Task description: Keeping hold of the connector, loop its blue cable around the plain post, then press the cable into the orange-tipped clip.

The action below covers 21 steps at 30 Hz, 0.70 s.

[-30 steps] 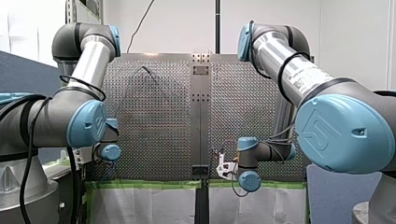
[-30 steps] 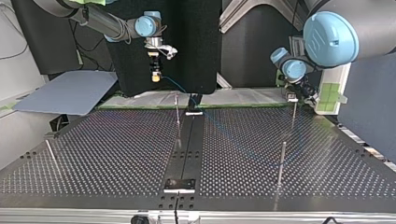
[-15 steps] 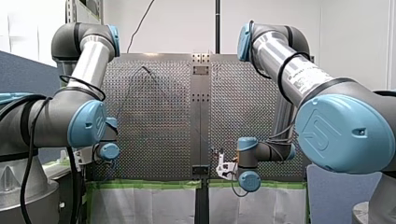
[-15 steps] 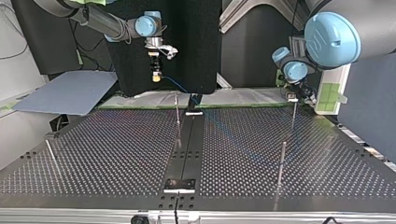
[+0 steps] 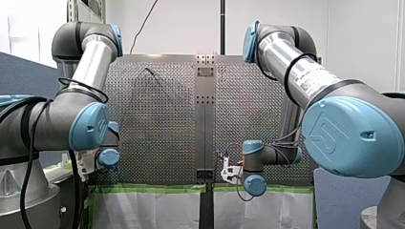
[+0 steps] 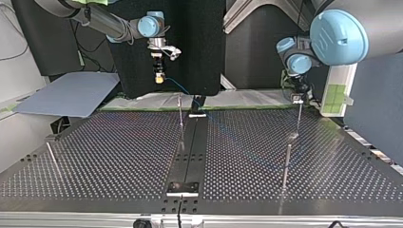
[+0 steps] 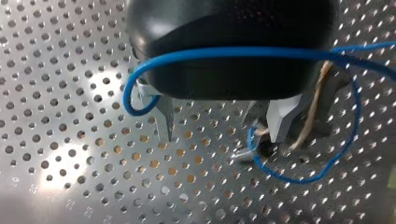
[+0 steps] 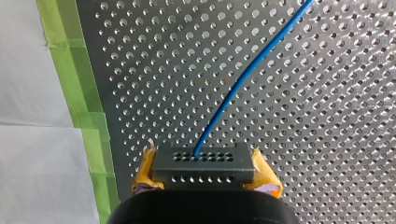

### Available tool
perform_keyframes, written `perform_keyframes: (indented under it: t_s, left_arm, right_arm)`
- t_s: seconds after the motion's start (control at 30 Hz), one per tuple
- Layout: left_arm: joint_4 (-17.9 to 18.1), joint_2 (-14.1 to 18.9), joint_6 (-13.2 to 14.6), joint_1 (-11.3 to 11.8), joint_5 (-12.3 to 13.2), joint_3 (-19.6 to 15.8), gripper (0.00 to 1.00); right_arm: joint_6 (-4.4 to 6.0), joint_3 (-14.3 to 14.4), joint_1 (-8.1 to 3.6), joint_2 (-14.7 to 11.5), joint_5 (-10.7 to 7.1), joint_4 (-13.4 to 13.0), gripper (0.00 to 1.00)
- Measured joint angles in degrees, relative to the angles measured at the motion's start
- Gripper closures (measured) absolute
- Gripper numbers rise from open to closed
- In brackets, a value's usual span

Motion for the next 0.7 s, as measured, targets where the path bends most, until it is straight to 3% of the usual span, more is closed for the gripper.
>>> perform_keyframes:
  t_s: [0.33, 0.7]
  left_arm:
    - [3.21, 3.53, -1.13, -0.24, 4.59, -5.0, 0.0]
    - [-1.71, 9.57, -1.49, -1.72, 3.49, -11.04, 0.0]
  right_arm:
    - [0.0, 0.0, 0.09, 0.02, -0.12, 0.04, 1.0]
    - [0.28, 0.0, 0.11, 0.02, -0.21, -0.14, 1.0]
